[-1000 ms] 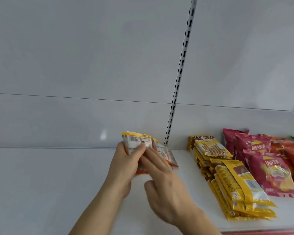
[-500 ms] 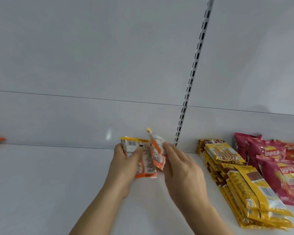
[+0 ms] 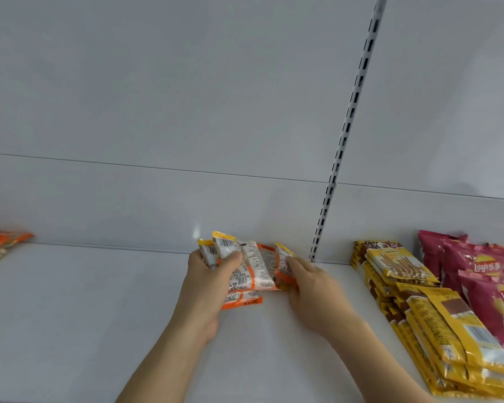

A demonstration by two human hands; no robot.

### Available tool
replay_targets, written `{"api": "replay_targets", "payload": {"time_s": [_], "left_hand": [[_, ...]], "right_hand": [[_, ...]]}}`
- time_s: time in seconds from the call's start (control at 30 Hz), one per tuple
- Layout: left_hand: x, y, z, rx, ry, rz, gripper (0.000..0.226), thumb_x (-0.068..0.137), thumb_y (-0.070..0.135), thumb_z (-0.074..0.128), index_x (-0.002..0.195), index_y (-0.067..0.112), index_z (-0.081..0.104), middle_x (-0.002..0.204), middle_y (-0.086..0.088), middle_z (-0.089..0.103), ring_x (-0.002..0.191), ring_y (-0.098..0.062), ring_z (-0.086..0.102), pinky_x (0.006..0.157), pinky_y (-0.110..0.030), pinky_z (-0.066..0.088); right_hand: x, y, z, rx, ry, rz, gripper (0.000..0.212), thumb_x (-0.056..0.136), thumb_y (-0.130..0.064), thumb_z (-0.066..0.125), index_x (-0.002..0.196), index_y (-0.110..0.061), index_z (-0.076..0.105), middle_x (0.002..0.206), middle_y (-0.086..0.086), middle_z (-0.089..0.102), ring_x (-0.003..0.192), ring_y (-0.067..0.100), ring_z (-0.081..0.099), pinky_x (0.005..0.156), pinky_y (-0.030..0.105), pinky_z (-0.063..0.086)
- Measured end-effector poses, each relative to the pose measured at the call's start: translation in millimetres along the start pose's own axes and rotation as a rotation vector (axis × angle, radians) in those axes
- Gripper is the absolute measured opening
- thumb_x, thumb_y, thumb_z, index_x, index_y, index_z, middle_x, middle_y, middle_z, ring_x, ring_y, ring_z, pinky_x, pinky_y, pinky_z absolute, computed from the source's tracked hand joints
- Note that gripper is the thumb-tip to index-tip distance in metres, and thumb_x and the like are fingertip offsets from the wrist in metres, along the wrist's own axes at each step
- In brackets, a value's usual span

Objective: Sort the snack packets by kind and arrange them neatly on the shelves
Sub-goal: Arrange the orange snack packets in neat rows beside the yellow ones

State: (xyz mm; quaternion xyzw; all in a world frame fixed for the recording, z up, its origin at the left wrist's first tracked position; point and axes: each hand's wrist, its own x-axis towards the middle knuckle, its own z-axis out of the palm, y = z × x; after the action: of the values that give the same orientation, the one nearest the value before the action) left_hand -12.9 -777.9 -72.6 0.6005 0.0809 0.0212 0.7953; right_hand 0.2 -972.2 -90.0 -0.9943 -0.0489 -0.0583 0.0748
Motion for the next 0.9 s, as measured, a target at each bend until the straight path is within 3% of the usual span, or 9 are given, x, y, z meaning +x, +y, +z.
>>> {"api": "replay_targets", "payload": {"time_s": [0.13,0.23,0.33,0.43,0.5,0.6,0.7,0.8,0.9], "left_hand": [[1.8,-0.2,-9.6,-0.017,0.03,0.028,0.04,0.094,0.019,0.076,0.128,0.02,0.056,0.106,-0.005,0.079,0.082,-0.022,0.08,0.061,-0.036,0.063],[0.6,0.3,-7.8,-0.02,0.015,0.048,0.041,0.092,0.021,0.078,0.127,0.024,0.056,0.106,-0.005,0.078,0.081,-0.023,0.08,0.068,-0.041,0.065],[-3.3,3.7,-6.2,-0.102,0.0,0.004,0.033,0.097,0.041,0.069,0.123,0.023,0.059,0.103,-0.007,0.08,0.084,-0.025,0.08,0.068,-0.04,0.063],[-6.8,8.5,-16.0,-0.142,-0.065,-0.076,0.057,0.088,0.061,0.069,0.128,0.022,0.057,0.105,-0.007,0.08,0.087,-0.027,0.08,0.069,-0.042,0.064],[-7.9,9.0,-24.3,-0.091,-0.065,-0.037,0.06,0.08,0.049,0.082,0.127,0.022,0.055,0.106,-0.005,0.079,0.086,-0.025,0.08,0.071,-0.042,0.064],[-9.2,10.1,-35.9,-0.077,-0.054,-0.023,0.048,0.087,0.028,0.082,0.127,0.02,0.057,0.102,-0.006,0.08,0.084,-0.026,0.08,0.072,-0.042,0.064],[-11.5,9.8,-50.2,-0.051,-0.026,-0.002,0.037,0.09,0.026,0.078,0.122,0.021,0.06,0.094,-0.002,0.081,0.077,-0.024,0.08,0.059,-0.033,0.061],[-16.7,10.7,-61.1,-0.031,-0.006,0.025,0.037,0.091,0.029,0.077,0.123,0.021,0.061,0.096,-0.002,0.081,0.078,-0.022,0.08,0.055,-0.03,0.059],[-20.7,12.4,-69.8,-0.035,0.025,0.036,0.036,0.091,0.032,0.077,0.122,0.022,0.061,0.097,-0.001,0.081,0.08,-0.022,0.08,0.058,-0.03,0.06]], "right_hand": [[-10.2,-5.8,-19.1,0.067,0.443,0.043,0.029,0.095,-0.013,0.054,0.122,-0.019,0.06,0.109,0.003,0.071,0.084,0.03,0.067,0.065,0.041,0.054],[-30.9,-35.0,-26.5,0.232,0.721,-0.218,0.046,0.08,0.003,0.065,0.124,-0.01,0.065,0.12,0.006,0.069,0.096,0.029,0.066,0.077,0.039,0.056],[-50.0,-76.6,-6.5,0.16,0.571,-0.373,0.058,0.08,-0.009,0.053,0.137,-0.006,0.055,0.14,0.011,0.057,0.126,0.032,0.056,0.104,0.035,0.047],[-59.8,-90.7,5.8,0.116,0.446,-0.366,0.071,0.079,-0.015,0.035,0.149,-0.006,0.044,0.154,0.011,0.045,0.141,0.03,0.044,0.113,0.039,0.04],[-63.4,-94.9,-0.4,0.356,0.379,-0.383,0.072,0.082,-0.011,0.032,0.154,-0.016,0.038,0.158,0.001,0.039,0.146,0.015,0.036,0.116,0.03,0.037],[-56.4,-89.2,-8.2,0.696,0.382,-0.257,0.061,0.086,-0.011,0.033,0.143,-0.028,0.049,0.14,-0.006,0.058,0.128,0.007,0.054,0.102,0.03,0.048],[-25.8,-63.2,-5.0,0.405,0.353,-0.04,0.045,0.098,-0.022,0.041,0.143,-0.025,0.045,0.146,-0.001,0.05,0.128,0.021,0.051,0.094,0.032,0.043],[6.4,-43.8,8.8,0.076,-0.006,0.088,0.063,0.096,-0.047,0.049,0.151,-0.025,0.028,0.158,0.002,0.027,0.14,0.031,0.034,0.108,0.04,0.038],[23.5,-38.0,23.6,-0.025,-0.022,0.059,0.044,0.1,-0.044,0.04,0.141,-0.028,0.04,0.142,0.003,0.049,0.123,0.032,0.051,0.092,0.038,0.047]]}}
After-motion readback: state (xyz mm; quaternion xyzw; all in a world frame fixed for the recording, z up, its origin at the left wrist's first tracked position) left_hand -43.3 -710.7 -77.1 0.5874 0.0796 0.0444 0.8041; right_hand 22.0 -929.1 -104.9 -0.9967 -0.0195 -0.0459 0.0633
